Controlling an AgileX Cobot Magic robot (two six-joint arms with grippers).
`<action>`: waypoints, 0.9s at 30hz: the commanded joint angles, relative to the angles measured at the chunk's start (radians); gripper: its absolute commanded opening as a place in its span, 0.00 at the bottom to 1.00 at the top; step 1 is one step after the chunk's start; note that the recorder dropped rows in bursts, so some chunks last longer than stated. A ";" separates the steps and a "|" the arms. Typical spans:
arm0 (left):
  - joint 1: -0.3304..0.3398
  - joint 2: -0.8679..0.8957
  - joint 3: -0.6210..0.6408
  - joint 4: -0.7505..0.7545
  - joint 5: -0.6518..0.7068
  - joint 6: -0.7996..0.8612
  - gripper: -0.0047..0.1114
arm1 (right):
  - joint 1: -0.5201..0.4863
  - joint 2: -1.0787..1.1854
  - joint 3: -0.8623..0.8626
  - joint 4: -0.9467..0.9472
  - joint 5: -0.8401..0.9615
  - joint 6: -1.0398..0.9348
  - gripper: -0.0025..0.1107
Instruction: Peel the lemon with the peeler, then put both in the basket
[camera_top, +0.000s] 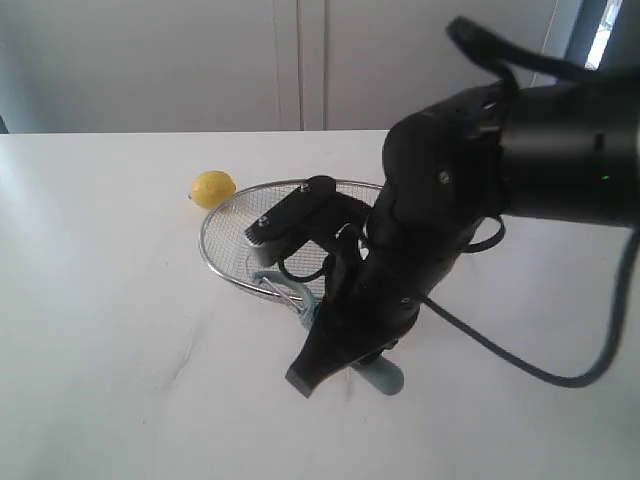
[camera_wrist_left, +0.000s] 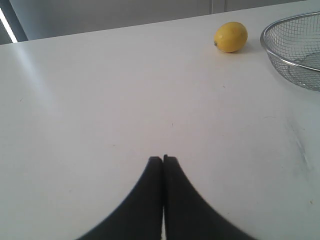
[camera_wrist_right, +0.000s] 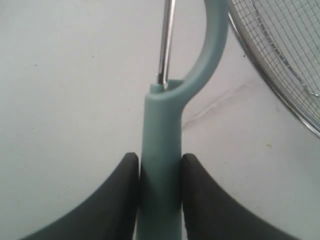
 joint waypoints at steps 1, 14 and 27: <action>0.000 -0.004 0.003 -0.010 -0.002 -0.007 0.04 | -0.001 -0.111 0.004 0.002 0.083 0.005 0.02; 0.000 -0.004 0.003 -0.010 -0.002 -0.007 0.04 | -0.332 -0.364 0.004 -0.072 0.224 -0.139 0.02; 0.000 -0.004 0.003 -0.010 -0.002 -0.007 0.04 | -0.421 -0.362 0.004 0.142 0.166 -0.227 0.02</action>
